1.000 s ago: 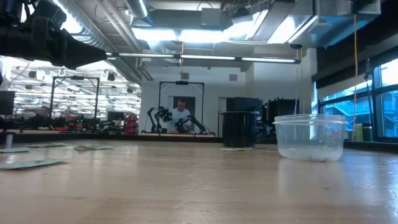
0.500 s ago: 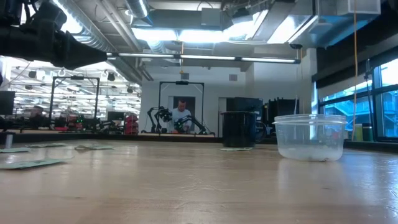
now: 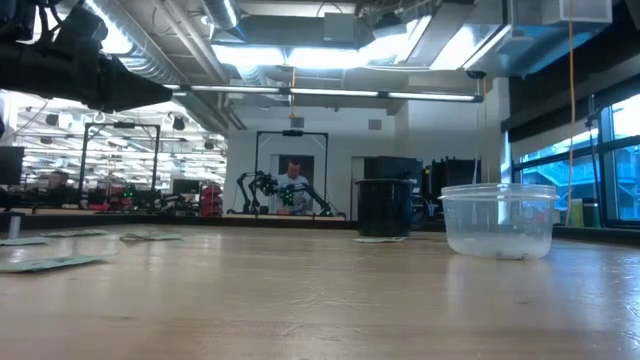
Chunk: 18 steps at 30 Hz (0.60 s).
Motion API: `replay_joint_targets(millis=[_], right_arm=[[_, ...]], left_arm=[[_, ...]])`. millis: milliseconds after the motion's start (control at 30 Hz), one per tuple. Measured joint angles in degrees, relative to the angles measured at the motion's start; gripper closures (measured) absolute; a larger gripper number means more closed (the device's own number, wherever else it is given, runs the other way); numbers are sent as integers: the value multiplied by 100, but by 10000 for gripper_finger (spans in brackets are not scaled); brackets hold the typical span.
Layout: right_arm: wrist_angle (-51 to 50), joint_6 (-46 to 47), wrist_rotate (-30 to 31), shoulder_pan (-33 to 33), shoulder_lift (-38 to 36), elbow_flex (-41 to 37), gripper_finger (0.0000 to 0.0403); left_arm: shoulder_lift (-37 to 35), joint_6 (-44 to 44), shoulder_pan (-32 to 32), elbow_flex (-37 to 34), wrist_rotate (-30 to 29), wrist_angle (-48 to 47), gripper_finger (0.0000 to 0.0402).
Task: Pick and place Stevia / Truvia into bins
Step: Put the stevia packet into the right transparent container
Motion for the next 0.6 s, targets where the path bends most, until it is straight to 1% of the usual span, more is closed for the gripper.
replay_joint_targets(millis=[100,600], right_arm=[[75,217,0,0,0,0,271],[-68,212,2,4,0,-2,271]], left_arm=[[0,1,1,1,0,0,285],[0,1,1,0,2,0,285]])
